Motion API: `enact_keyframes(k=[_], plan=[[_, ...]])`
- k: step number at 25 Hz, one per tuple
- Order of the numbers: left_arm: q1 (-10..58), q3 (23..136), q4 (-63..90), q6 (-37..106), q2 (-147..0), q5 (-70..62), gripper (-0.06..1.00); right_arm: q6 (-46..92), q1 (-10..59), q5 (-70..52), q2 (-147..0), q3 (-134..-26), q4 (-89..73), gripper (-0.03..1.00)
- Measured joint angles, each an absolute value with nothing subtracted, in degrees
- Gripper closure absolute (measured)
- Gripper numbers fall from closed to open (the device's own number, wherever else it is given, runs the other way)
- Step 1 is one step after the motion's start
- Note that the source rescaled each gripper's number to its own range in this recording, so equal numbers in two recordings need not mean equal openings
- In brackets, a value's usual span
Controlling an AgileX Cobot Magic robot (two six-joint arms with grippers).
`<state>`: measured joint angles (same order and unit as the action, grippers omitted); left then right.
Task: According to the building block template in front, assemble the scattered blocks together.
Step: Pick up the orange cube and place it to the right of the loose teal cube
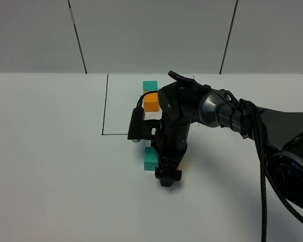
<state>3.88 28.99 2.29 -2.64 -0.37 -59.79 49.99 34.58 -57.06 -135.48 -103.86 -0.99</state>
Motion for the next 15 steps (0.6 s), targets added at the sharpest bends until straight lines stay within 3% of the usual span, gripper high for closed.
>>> enact_keyframes(k=[2,15], plan=[[3.88,28.99,2.29,-2.64,-0.37,-59.79,0.55,48.05,34.58,-56.22,-135.48,-103.86,-0.70,-0.02],[3.88,28.99,2.29,-2.59,-0.37,-59.79,0.55,40.50,35.40,-58.41,-134.21,-103.74,3.47,-0.03]])
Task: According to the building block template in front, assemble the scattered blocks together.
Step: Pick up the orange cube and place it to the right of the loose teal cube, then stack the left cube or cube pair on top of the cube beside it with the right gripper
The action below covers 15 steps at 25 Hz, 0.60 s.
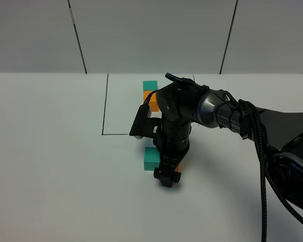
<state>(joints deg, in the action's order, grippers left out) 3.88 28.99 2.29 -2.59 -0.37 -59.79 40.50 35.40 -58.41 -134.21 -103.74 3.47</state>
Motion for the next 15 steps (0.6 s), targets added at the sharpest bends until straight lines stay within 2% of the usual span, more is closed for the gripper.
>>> enact_keyframes(k=[7,15], plan=[[3.88,28.99,2.29,-2.59,-0.37,-59.79,0.55,38.89,36.85,-59.61,-126.87,-103.74,3.68,-0.03],[3.88,28.99,2.29,-2.59,-0.37,-59.79,0.55,24.41,36.32,-64.99,-117.30,-103.74,-0.50,-0.03]])
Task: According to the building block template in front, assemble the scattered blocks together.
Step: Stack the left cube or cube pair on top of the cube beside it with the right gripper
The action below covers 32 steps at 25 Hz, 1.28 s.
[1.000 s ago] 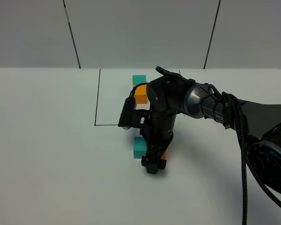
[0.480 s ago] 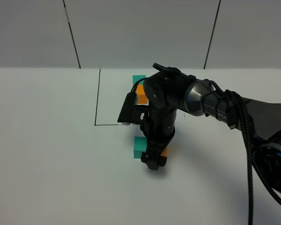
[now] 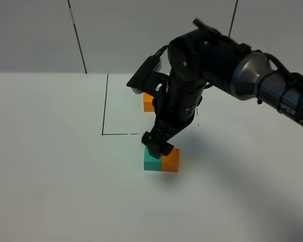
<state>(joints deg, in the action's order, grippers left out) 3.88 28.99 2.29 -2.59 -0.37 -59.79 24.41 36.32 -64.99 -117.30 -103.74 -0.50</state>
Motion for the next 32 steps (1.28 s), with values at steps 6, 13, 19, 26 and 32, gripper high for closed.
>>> enact_keyframes(k=[6,13,19,26,32], plan=[[3.88,28.99,2.29,-2.59,-0.37,-59.79,0.55,13.11,36.32,-64.61,-108.89,-103.74,0.96,-0.03],[3.88,28.99,2.29,-2.59,-0.37,-59.79,0.55,2.06,36.32,-63.25,-100.22,-103.74,6.16,-0.03],[3.88,28.99,2.29,-2.59,-0.37,-59.79,0.55,-2.69,36.32,-61.44,-97.72,-103.74,8.48,-0.03],[3.88,28.99,2.29,-2.65,-0.37,-59.79,0.55,3.31,36.32,-60.79,-97.72,-103.44,7.47,-0.02],[3.88,28.99,2.29,-2.65,-0.37,-59.79,0.55,16.22,36.32,-59.00,-98.74,-103.44,-1.48,-0.02]])
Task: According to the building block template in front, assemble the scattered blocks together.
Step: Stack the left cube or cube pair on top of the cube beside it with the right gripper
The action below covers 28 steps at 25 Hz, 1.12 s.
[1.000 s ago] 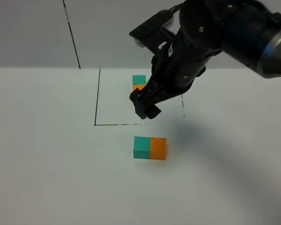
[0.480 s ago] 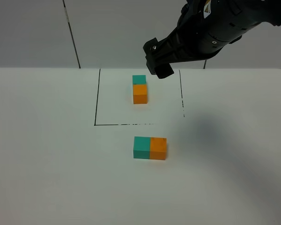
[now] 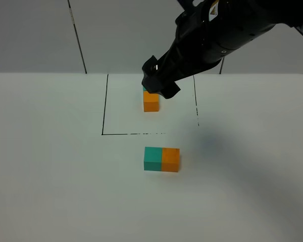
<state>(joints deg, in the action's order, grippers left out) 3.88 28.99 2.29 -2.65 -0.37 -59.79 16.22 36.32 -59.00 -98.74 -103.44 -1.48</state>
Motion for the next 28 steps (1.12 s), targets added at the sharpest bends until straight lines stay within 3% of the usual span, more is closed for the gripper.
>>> enact_keyframes(k=[7,19,28], plan=[[3.88,28.99,2.29,-2.65,-0.37,-59.79,0.55,28.05,36.32,-55.44,-103.76,-103.44,-3.59,0.05],[3.88,28.99,2.24,-2.65,-0.37,-59.79,0.55,45.76,36.32,-60.74,-117.21,-103.44,0.85,0.06],[3.88,28.99,2.24,-2.60,-0.37,-59.79,0.55,49.51,36.32,-60.06,-126.10,-103.44,0.44,0.06]])
